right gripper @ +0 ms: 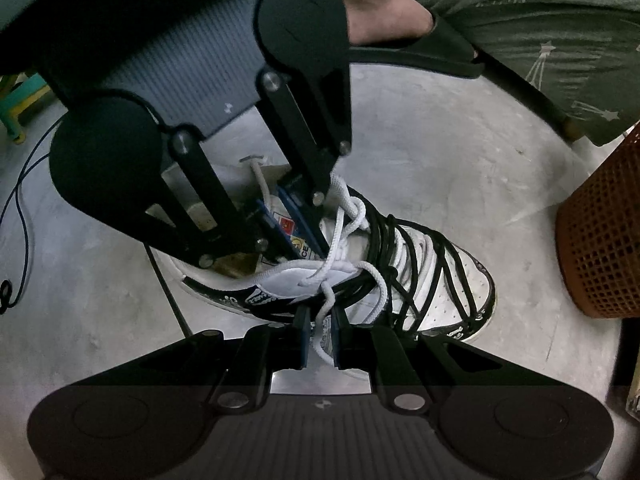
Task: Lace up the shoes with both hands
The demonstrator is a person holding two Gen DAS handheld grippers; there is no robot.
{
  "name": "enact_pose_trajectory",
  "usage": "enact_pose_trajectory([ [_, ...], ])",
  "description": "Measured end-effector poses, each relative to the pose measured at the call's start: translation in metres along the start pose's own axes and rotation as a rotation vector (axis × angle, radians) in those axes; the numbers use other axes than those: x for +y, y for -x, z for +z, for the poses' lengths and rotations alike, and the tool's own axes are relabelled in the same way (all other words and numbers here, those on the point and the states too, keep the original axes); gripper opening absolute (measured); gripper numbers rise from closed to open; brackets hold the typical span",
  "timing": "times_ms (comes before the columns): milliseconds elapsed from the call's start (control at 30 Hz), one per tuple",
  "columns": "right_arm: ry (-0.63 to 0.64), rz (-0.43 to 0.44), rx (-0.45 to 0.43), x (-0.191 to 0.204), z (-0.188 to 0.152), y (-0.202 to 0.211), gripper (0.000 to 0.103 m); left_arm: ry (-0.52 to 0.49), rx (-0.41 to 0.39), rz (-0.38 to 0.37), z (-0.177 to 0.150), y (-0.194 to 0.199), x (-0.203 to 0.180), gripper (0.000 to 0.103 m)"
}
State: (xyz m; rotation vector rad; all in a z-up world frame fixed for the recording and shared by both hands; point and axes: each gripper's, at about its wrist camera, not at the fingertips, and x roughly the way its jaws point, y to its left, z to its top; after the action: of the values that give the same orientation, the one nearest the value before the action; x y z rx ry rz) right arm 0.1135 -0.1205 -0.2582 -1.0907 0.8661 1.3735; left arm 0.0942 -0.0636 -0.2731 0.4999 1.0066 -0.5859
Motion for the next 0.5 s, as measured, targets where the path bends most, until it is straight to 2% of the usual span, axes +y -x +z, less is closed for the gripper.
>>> enact_pose_trajectory([
  [100,-0.005,0.000,0.000,0.000,0.000,0.000,0.013,-0.074,-0.004,0.006,0.002,-0.001,-0.006,0.010],
  [133,-0.003,-0.001,0.001,0.001,0.000,0.000,0.013,-0.089,-0.006,0.002,0.002,-0.001,-0.007,0.009],
  [167,-0.002,-0.001,0.003,0.001,0.000,0.000,0.013,-0.103,-0.008,-0.001,0.002,-0.001,-0.008,0.003],
  [233,-0.003,0.001,0.005,0.001,0.000,0.000,0.013,-0.107,-0.010,0.001,0.001,0.000,-0.009,0.003],
  [433,-0.031,0.008,0.013,0.000,0.003,0.004,0.013,0.015,0.012,-0.030,0.000,0.005,0.002,0.002],
  [500,-0.045,0.014,0.017,-0.001,0.004,0.006,0.014,0.098,0.018,-0.053,-0.001,0.005,0.010,0.002],
])
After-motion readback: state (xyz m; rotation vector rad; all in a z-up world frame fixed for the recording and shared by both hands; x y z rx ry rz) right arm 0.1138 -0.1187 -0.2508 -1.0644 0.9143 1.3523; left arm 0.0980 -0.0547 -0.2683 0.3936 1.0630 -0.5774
